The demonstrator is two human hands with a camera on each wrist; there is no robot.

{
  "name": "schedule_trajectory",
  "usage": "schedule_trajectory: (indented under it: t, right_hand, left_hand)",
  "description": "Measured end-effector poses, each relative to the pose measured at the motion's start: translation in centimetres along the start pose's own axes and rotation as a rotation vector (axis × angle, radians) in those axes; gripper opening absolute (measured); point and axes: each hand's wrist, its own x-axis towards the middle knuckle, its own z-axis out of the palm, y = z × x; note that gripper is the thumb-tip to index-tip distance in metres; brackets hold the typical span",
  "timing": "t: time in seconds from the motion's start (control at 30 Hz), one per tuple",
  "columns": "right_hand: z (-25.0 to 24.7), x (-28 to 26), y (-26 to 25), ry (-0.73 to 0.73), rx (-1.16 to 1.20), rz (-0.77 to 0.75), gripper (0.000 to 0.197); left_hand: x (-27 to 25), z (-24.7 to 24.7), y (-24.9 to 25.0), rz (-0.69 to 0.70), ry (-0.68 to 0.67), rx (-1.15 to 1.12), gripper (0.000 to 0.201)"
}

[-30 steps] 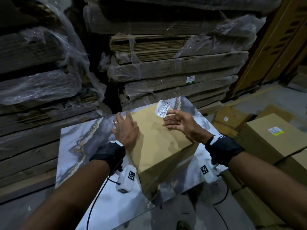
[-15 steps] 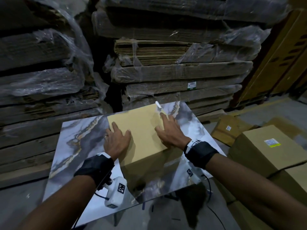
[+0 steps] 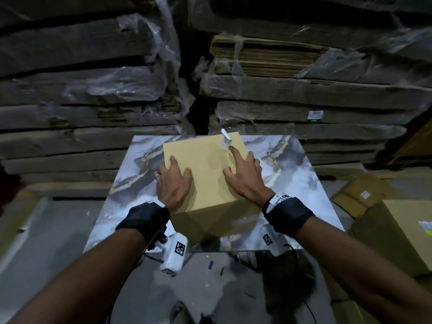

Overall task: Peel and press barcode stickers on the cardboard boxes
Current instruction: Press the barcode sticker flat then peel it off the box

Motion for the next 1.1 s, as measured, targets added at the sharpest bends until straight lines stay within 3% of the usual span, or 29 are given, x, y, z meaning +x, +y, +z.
schedule_trajectory:
  t: [0.23,0.7,1.1]
  right_hand:
    - [1.6,-1.9,-4.6,-0.024,0.009,-0.159,0.065]
    - [8.1,-8.0,-16.1,-0.214,0.074,-0.473,0.067]
    - [15.9,-16.5,-26.2,-0.385,0.065,-0.687,0.070]
  left_hand:
    - [-3.6,-3.6,-4.3,-0.101,0.146,-0.005,0.071]
    - [-14.5,-11.7,-14.8,-0.400,0.407,0.048,0.071]
    - [-24.4,-15.9,-25.3,-0.641,0.585,0.003,0.069]
